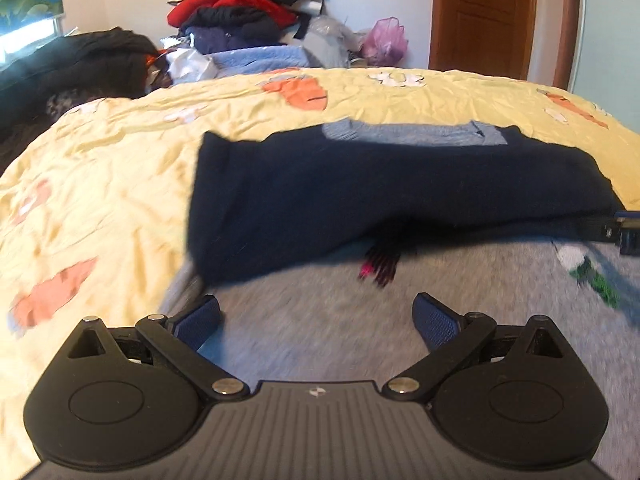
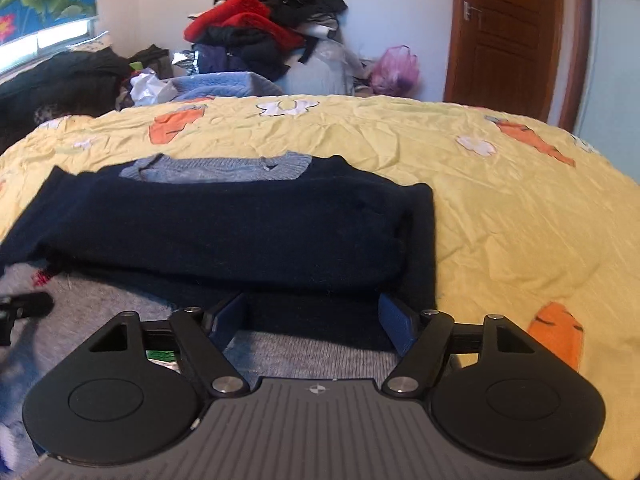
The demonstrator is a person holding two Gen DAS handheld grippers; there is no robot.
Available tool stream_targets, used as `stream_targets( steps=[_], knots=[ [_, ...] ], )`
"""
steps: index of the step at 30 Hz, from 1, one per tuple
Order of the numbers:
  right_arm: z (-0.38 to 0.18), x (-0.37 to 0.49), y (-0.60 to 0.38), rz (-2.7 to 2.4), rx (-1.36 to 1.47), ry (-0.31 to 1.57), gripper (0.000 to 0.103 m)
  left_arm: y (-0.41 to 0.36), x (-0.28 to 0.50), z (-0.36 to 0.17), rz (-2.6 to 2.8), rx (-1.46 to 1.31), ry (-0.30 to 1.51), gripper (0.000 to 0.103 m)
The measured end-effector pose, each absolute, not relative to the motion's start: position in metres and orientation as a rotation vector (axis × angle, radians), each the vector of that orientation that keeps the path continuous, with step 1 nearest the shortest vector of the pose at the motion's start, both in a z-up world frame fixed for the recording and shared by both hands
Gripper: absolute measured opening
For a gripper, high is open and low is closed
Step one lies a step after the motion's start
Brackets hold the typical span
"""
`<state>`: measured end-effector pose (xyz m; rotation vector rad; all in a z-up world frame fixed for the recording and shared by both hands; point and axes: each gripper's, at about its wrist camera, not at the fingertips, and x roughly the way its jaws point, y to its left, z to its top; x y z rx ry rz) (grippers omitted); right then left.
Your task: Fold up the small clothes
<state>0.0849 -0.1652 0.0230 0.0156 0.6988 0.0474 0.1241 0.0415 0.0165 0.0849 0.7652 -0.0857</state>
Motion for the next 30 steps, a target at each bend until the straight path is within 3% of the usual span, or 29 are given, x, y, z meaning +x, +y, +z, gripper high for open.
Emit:
stream_targets(
  steps=[13, 30],
  knots=[
    [0.017, 0.001, -0.165, 0.078, 0.011, 0.713, 0.084, 0.043, -0.008, 0.015, -0.176, 0.103, 0.796, 0.103],
    [0.021, -0.1, -0.185, 0.205, -0.087, 0.786, 0.093, 0.096, -0.106, 0.02, -0.224, 0.122, 0.891, 0.103]
  ],
)
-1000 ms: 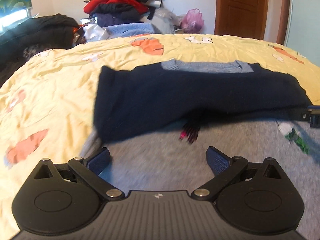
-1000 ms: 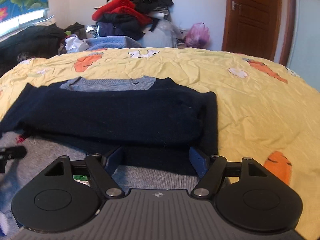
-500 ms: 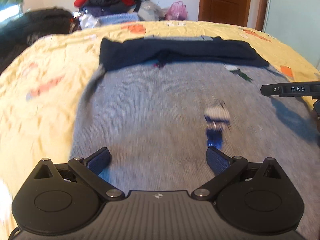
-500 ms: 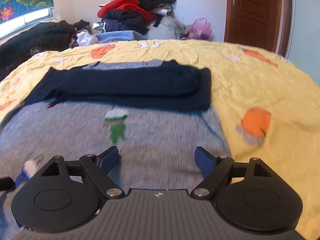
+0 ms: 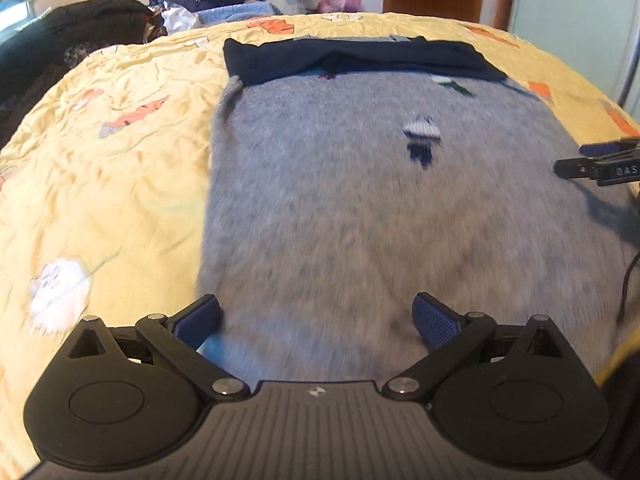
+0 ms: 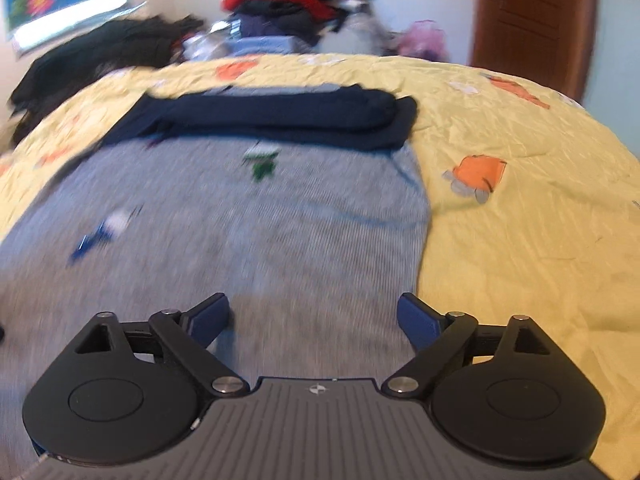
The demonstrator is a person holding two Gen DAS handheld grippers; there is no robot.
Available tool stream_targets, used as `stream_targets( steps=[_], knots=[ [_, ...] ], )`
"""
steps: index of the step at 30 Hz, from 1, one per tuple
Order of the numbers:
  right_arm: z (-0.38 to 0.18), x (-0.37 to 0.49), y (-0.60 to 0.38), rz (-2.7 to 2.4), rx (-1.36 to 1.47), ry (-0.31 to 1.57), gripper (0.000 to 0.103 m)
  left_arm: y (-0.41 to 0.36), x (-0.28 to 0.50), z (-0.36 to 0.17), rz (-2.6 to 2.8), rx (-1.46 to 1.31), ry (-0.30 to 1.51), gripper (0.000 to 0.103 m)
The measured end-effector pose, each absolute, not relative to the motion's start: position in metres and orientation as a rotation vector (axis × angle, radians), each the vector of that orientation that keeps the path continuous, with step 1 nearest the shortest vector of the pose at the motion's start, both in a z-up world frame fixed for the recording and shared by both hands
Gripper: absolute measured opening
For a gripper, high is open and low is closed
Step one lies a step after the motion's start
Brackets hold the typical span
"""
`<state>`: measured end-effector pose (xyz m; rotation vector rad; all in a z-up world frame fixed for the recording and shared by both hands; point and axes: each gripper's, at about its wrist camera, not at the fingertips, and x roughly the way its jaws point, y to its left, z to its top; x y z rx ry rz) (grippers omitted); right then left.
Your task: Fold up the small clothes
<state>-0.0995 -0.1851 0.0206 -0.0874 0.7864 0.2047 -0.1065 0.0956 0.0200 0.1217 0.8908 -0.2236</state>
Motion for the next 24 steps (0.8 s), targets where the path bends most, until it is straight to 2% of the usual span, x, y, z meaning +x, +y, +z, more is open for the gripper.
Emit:
stream_targets(
  steps=[2, 3, 7, 11, 15, 17, 18, 24],
  knots=[
    [0.022, -0.114, -0.187, 0.231, -0.139, 0.788, 0.094, 0.108, -0.115, 0.022, -0.222, 0.098, 0.909, 0.103],
    [0.023, -0.118, -0.19, 0.217, -0.154, 0.808, 0.098, 0.114, -0.118, 0.022, -0.218, 0.085, 0.927, 0.103],
    [0.039, -0.127, -0.194, 0.14, -0.178, 0.816, 0.092, 0.123, -0.125, 0.035, -0.186, 0.038, 0.941, 0.103],
    [0.057, -0.13, -0.173, 0.254, -0.119, 0.768, 0.093, 0.099, -0.126, 0.052, -0.289, 0.004, 0.871, 0.103],
    [0.041, -0.125, -0.146, 0.372, -0.106, 0.854, 0.092, 0.073, -0.124, 0.029, -0.333, 0.085, 0.949, 0.103],
    [0.028, -0.132, -0.139, 0.393, -0.172, 0.886, 0.096, 0.074, -0.134, 0.02, -0.329, 0.143, 0.933, 0.103],
    [0.024, -0.142, -0.138, 0.397, -0.235, 0.856, 0.102, 0.078, -0.139, 0.019, -0.339, 0.156, 0.922, 0.103],
    [0.031, -0.157, -0.18, 0.359, -0.196, 0.903, 0.102, 0.113, -0.144, 0.033, -0.329, 0.051, 0.954, 0.103]
  ],
)
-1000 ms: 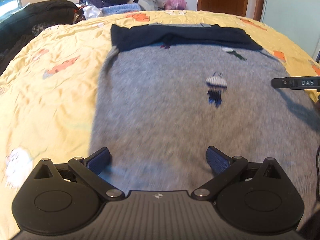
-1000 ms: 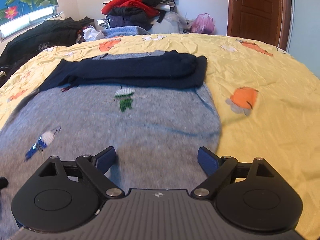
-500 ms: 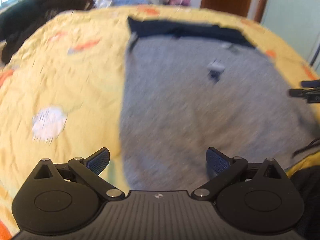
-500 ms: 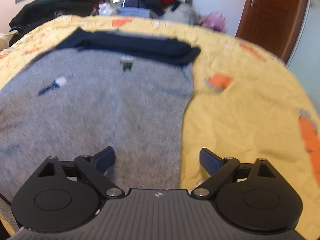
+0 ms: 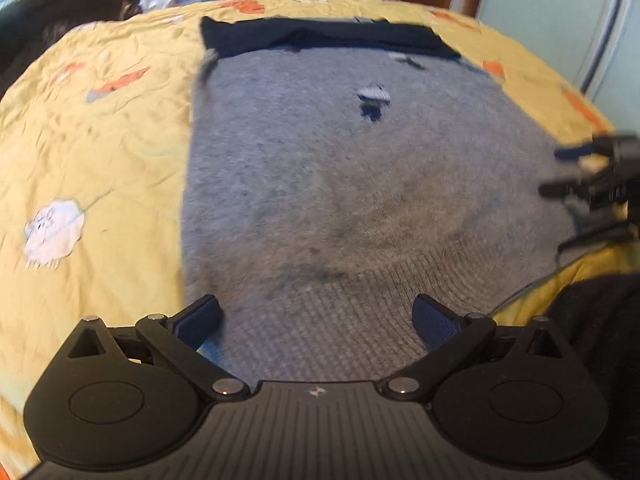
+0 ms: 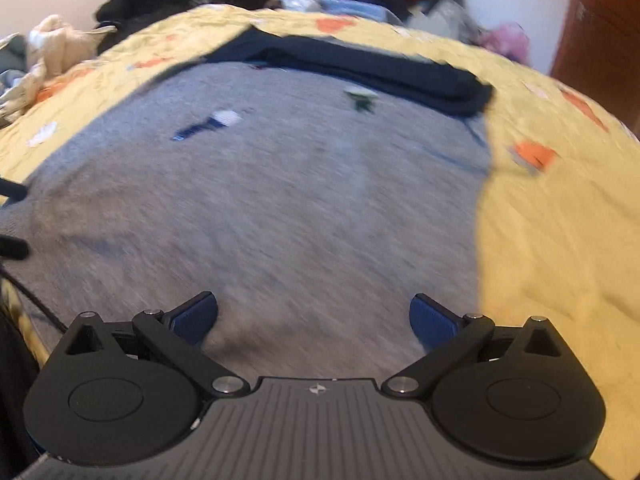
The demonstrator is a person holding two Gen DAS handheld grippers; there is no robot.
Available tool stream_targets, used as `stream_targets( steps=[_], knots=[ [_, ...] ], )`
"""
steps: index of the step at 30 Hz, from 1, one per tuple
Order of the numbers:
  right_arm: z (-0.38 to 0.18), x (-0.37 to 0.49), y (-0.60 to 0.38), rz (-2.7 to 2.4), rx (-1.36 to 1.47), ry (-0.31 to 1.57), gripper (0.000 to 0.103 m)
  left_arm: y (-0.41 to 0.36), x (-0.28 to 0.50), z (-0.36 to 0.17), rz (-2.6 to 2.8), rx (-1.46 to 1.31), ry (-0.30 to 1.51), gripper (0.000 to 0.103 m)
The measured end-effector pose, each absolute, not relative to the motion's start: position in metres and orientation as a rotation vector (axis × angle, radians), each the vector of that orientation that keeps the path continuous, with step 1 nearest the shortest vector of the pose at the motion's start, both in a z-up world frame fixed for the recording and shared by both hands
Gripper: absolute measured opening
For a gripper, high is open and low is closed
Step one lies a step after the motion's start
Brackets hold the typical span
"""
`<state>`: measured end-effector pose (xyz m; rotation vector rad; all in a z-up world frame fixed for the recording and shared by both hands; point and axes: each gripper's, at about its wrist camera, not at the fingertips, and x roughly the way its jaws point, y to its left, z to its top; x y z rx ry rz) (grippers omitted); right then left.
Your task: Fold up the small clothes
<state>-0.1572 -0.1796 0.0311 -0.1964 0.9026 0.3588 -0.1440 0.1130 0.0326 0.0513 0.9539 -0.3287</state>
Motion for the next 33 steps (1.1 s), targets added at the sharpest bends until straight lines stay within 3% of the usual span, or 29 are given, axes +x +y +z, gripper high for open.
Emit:
stream_targets(
  steps=[3, 11, 14, 15, 17, 21, 23, 25, 29, 33],
  knots=[
    [0.04, -0.163, -0.185, 0.343, -0.17, 0.907, 0.092, 0.129, -0.141, 0.047, -0.299, -0.046, 0.927, 0.103],
    [0.044, -0.168, -0.174, 0.361, -0.134, 0.877, 0.09, 0.109, -0.12, 0.043, -0.312, -0.139, 0.903, 0.103],
    [0.03, -0.17, -0.162, 0.353, -0.199, 0.905, 0.096, 0.082, -0.12, 0.029, -0.351, -0.022, 0.935, 0.103],
    [0.028, -0.171, -0.163, 0.336, -0.206, 0.9, 0.103, 0.075, -0.125, 0.024, -0.335, 0.055, 0.929, 0.103],
    [0.028, -0.176, -0.174, 0.297, -0.164, 0.908, 0.103, 0.067, -0.14, 0.019, -0.342, 0.183, 0.899, 0.103],
    [0.029, -0.191, -0.192, 0.27, -0.157, 0.937, 0.103, 0.083, -0.151, 0.021, -0.354, 0.161, 0.944, 0.103],
    [0.035, -0.188, -0.196, 0.266, -0.148, 0.969, 0.098, 0.094, -0.148, 0.029, -0.35, 0.125, 0.973, 0.103],
    [0.047, -0.179, -0.202, 0.241, -0.064, 0.969, 0.085, 0.103, -0.139, 0.044, -0.335, 0.07, 0.938, 0.103],
    [0.061, -0.15, -0.196, 0.232, 0.081, 0.904, 0.094, 0.089, -0.106, 0.061, -0.322, -0.044, 0.835, 0.103],
    [0.042, -0.114, -0.158, 0.16, -0.055, 0.915, 0.093, 0.042, -0.077, 0.039, -0.242, 0.045, 0.888, 0.103]
  ],
)
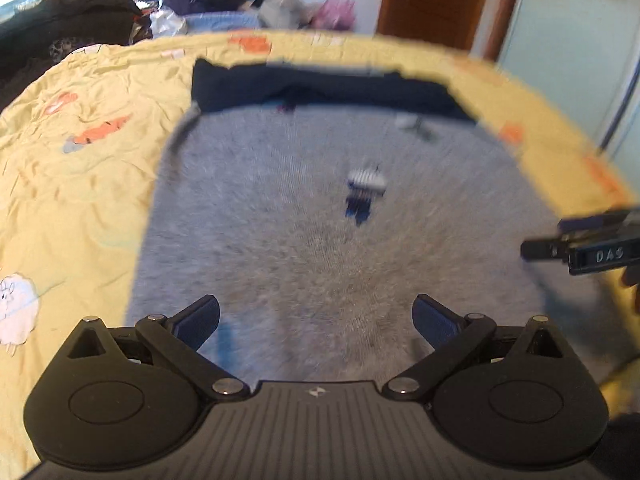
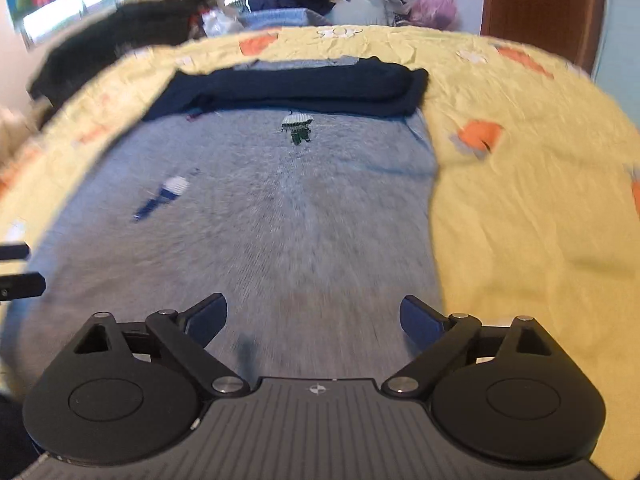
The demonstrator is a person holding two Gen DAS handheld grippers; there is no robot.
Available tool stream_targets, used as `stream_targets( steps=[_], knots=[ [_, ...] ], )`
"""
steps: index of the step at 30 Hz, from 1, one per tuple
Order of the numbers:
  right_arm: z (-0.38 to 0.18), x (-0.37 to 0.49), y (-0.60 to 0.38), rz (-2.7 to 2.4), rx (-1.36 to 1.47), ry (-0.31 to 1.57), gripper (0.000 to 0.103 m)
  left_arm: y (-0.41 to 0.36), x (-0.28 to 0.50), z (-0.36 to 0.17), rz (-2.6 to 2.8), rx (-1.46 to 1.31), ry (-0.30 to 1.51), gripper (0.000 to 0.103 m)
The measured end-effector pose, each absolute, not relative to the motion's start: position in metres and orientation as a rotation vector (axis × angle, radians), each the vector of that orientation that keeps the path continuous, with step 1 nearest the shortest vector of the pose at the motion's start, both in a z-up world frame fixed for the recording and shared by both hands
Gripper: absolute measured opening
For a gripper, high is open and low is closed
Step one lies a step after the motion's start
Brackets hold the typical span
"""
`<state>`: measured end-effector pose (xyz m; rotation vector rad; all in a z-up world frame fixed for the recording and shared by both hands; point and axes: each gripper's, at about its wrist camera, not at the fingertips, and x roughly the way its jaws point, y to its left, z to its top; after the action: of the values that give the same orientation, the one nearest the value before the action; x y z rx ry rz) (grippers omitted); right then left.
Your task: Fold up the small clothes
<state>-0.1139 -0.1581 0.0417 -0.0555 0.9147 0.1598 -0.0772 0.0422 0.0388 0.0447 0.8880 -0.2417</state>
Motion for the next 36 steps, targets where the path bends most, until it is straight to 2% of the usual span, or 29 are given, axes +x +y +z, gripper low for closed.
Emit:
stream_targets(
  steps=[4, 18, 22, 28, 31, 35, 36],
  knots=[
    [0.023, -0.104, -0.153, 0.116, -0.076, 0.909, 0.103, 0.027, -0.086, 0.015, -0.218, 0.112, 0.855, 0.103],
    [0.023, -0.11, -0.162, 0.142, -0.092, 0.899, 0.103, 0.06, -0.099, 0.025, -0.233, 0.093, 0.88, 0.103],
    [0.032, -0.111, -0.155, 0.109, -0.123, 0.887, 0.095, 0.056, -0.093, 0.032, -0.249, 0.058, 0.841, 0.103],
    [0.029, -0.113, -0.137, 0.193, -0.166, 0.886, 0.096, 0.025, -0.086, 0.024, -0.307, 0.118, 0.835, 0.103],
    [0.023, -0.116, -0.147, 0.204, -0.117, 0.893, 0.103, 0.024, -0.091, 0.015, -0.32, 0.152, 0.842, 0.103],
    [0.026, -0.122, -0.163, 0.214, -0.125, 0.92, 0.103, 0.035, -0.09, 0.021, -0.326, 0.149, 0.897, 0.103],
    [0.029, -0.119, -0.164, 0.217, -0.124, 0.942, 0.099, 0.038, -0.086, 0.026, -0.325, 0.136, 0.903, 0.103]
  ],
)
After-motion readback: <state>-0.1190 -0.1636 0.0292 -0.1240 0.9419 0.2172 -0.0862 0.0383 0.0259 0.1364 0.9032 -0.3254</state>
